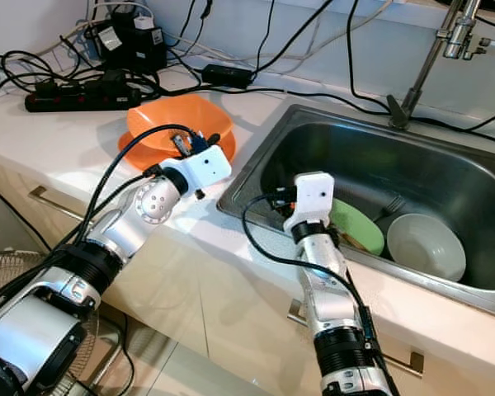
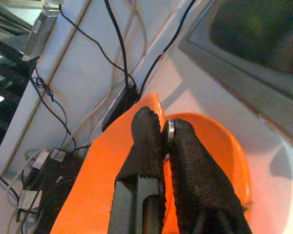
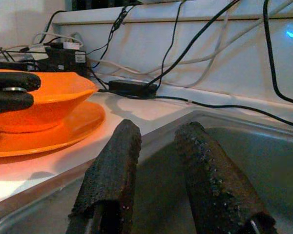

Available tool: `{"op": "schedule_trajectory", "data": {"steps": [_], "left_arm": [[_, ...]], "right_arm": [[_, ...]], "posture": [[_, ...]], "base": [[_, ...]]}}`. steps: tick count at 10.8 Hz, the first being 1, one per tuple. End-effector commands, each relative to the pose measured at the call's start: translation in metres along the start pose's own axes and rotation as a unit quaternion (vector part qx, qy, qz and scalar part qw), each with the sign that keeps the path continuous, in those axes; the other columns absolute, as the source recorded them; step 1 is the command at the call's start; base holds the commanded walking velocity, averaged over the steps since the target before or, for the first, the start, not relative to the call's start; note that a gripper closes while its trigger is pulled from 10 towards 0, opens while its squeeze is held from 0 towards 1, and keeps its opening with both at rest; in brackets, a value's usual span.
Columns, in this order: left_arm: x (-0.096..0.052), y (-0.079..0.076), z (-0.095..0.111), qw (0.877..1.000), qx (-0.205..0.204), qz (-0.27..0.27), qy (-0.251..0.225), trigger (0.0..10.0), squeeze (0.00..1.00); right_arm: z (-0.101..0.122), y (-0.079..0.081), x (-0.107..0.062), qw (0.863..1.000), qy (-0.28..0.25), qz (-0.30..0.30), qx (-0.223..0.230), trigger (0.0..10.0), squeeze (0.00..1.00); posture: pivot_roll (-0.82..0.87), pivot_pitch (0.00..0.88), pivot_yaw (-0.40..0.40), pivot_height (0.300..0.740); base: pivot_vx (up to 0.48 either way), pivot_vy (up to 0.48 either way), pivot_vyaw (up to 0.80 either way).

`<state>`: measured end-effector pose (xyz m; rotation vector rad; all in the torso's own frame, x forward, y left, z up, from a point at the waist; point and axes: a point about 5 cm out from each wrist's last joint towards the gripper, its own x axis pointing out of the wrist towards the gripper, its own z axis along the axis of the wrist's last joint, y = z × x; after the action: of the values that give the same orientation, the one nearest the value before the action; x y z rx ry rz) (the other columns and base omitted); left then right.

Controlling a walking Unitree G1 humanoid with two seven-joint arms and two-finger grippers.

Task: Kitchen organization

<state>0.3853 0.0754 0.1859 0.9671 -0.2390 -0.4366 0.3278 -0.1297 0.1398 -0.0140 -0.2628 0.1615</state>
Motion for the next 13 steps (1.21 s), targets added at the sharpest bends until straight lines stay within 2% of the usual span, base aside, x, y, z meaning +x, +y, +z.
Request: {"op": "schedule_trajectory", "data": {"steps": [1, 3, 4, 6, 7, 8, 9, 10, 11, 12, 13], "left_arm": [[0.003, 0.004, 0.003, 1.0, 0.018, 0.004, -0.004, 0.0, 0.0], [0.001, 0.01, 0.005, 0.999, 0.029, 0.027, -0.013, 0.0, 0.0], [0.001, 0.015, 0.007, 0.998, 0.047, 0.043, -0.022, 0.0, 0.0], [-0.002, 0.031, 0.019, 0.99, 0.081, 0.1, -0.058, 0.0, 0.0], [-0.004, 0.035, 0.027, 0.986, 0.081, 0.119, -0.082, 0.0, 0.0], [-0.008, 0.036, 0.04, 0.982, 0.06, 0.132, -0.125, 10.0, 0.0], [-0.014, 0.033, 0.053, 0.976, 0.014, 0.131, -0.175, 10.0, 0.0], [-0.02, 0.028, 0.066, 0.968, -0.006, 0.117, -0.222, 10.0, 0.0], [-0.026, 0.017, 0.079, 0.958, -0.034, 0.087, -0.271, 10.0, 0.0], [-0.028, 0.014, 0.083, 0.955, -0.054, 0.079, -0.282, 10.0, 0.0], [-0.028, 0.011, 0.085, 0.95, -0.099, 0.067, -0.289, 10.0, 0.0]], "right_arm": [[-0.003, 0.002, -0.001, 1.0, 0.01, 0.0, 0.003, 10.0, 0.0], [-0.002, 0.003, 0.0, 1.0, 0.009, 0.001, 0.004, 10.0, 0.0], [-0.002, 0.004, 0.0, 1.0, 0.009, 0.001, 0.003, 10.0, 0.0], [-0.002, 0.003, 0.001, 1.0, 0.009, 0.0, 0.002, 10.0, 0.0], [-0.002, 0.003, 0.001, 1.0, 0.009, -0.001, 0.001, 10.0, 0.0], [-0.003, 0.003, 0.0, 1.0, 0.009, -0.002, 0.0, 10.0, 0.0], [-0.002, 0.003, 0.0, 1.0, 0.006, -0.002, -0.007, 10.0, 0.0], [-0.001, 0.002, 0.0, 1.0, 0.002, -0.001, -0.009, 10.0, 0.62], [0.001, 0.003, 0.001, 1.0, -0.005, 0.005, -0.017, 10.0, 1.0], [0.002, 0.003, 0.002, 1.0, -0.007, 0.008, -0.022, 10.0, 1.0], [0.003, 0.004, 0.003, 0.999, -0.012, 0.012, -0.037, 10.0, 1.0]], "posture": [[0.17, 0.006, -0.01, 0.74], [0.17, 0.0, -0.012, 0.74], [0.18, 0.0, -0.014, 0.74], [0.18, 0.0, -0.016, 0.74], [0.18, 0.0, -0.016, 0.74], [0.18, 0.001, -0.015, 0.74], [0.18, 0.002, -0.016, 0.74], [0.18, 0.005, -0.018, 0.74], [0.18, 0.005, -0.016, 0.74], [0.18, 0.004, -0.016, 0.74], [0.18, 0.004, -0.016, 0.74]], "base": [[0.0, 0.0, 0.0], [0.0, 0.0, 0.0], [0.0, 0.0, 0.0], [0.0, 0.0, 0.0], [0.0, 0.0, 0.0], [0.0, 0.0, 0.0], [0.0, 0.0, 0.0], [0.0, 0.0, 0.0], [0.0, 0.0, 0.0], [0.0, 0.0, 0.0], [0.0, 0.0, 0.0]]}}
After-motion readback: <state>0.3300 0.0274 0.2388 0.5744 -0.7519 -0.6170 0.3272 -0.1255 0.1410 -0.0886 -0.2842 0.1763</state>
